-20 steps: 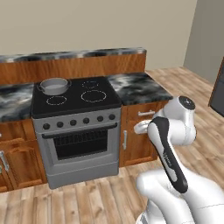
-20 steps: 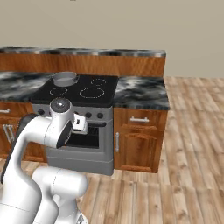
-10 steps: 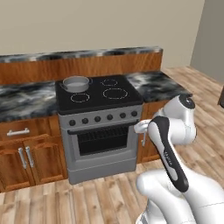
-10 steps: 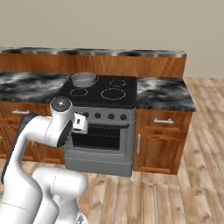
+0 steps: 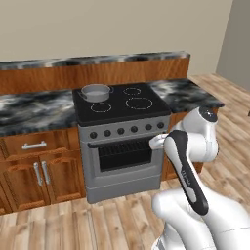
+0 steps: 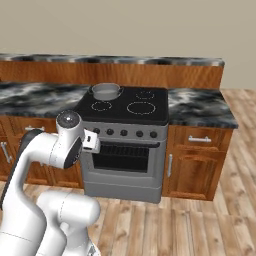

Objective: Move the pot and pan from the stove into the sink.

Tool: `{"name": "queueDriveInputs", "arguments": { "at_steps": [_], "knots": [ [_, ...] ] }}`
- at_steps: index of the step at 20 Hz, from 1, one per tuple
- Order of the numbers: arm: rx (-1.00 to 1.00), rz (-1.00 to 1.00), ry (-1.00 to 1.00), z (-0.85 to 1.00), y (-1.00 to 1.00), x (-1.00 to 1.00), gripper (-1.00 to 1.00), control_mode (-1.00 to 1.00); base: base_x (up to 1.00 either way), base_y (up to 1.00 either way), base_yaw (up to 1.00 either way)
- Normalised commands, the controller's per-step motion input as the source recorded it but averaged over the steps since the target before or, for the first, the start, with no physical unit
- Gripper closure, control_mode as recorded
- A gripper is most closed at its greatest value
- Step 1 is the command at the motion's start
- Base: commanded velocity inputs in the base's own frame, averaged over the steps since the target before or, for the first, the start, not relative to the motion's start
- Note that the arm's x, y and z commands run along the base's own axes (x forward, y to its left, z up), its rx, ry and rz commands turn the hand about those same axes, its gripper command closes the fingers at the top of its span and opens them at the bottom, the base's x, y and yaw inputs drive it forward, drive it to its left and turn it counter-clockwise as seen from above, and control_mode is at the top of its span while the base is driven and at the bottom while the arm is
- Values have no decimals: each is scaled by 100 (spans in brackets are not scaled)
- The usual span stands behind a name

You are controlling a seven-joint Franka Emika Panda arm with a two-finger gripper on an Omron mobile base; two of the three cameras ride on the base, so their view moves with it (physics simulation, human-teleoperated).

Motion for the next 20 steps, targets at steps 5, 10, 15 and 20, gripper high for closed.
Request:
{"name": "queueDriveInputs", "arguments": {
  "at_steps": [5,10,15,20],
  "knots": [
    [0,0,0,0,0,0,-100,100,37,27,0],
    [0,0,0,0,0,0,-100,100,49,48,-1],
    [0,0,0,0,0,0,-100,100,59,44,-1],
    [0,0,0,0,0,0,-100,100,75,35,-2]
  ]
}}
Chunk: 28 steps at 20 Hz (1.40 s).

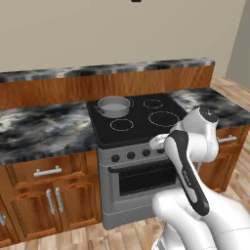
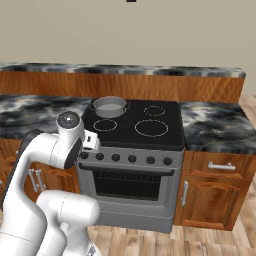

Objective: Move the pot and pan from the stove into the sink.

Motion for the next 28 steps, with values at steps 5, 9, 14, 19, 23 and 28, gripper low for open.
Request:
{"name": "queueDriveInputs", "arguments": {
  "at_steps": [5,9,14,19,23,28],
  "knots": [
    [0,0,0,0,0,0,-100,100,75,32,-2],
    [0,0,0,0,0,0,-100,100,73,14,-5],
    [0,0,0,0,0,0,-100,100,73,9,-6],
    [0,0,0,0,0,0,-100,100,70,23,-2],
    [0,0,-1,0,21,32,-100,-100,32,14,0],
    [0,0,-8,0,37,54,-100,-100,0,0,0]
  ]
}}
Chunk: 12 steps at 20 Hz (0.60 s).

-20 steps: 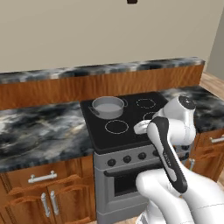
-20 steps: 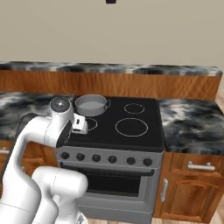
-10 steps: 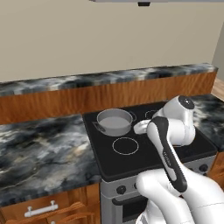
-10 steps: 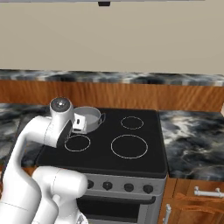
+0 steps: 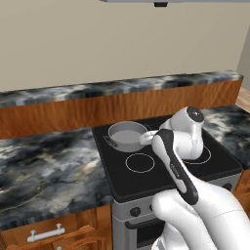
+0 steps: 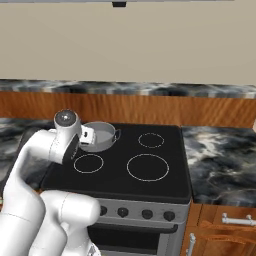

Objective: Move the pot and pan from the stove into the sink.

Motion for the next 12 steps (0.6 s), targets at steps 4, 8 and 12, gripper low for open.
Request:
{"name": "queueDriveInputs", "arguments": {
  "at_steps": [4,8,12],
  "knots": [
    [0,0,-8,0,47,60,-100,-100,0,0,0],
    [0,0,-1,0,34,55,-100,-100,0,0,0],
    [-9,2,15,0,19,41,-100,-100,0,0,0]
  ]
}}
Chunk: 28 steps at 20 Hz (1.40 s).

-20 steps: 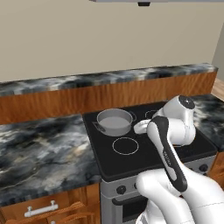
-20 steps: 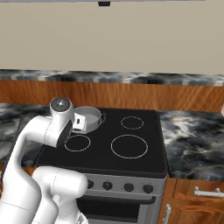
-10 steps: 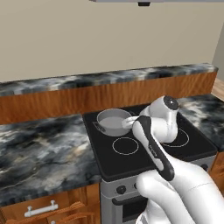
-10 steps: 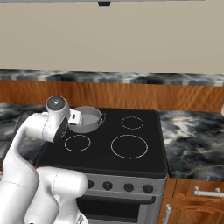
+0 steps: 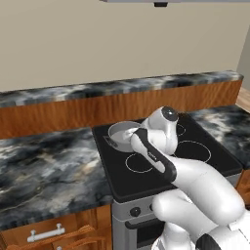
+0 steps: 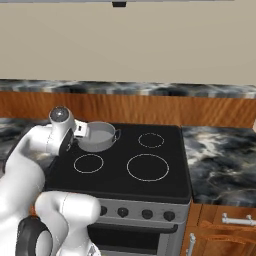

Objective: Move the pot and pan from the stove into the sink.

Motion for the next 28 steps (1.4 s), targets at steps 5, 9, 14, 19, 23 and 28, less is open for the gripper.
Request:
{"name": "queueDriveInputs", "arguments": {
  "at_steps": [5,9,14,19,23,28],
  "knots": [
    [-10,1,8,-3,14,14,-100,-100,0,0,0],
    [-6,2,6,-5,8,26,-100,-100,0,0,0],
    [-2,11,12,-16,0,57,-100,-100,0,0,0],
    [-2,17,12,-19,-8,55,-100,-100,0,0,0],
    [-8,9,2,-10,1,8,-100,-100,0,0,0],
    [-12,4,0,-14,6,0,-100,-100,0,0,0]
  ]
}}
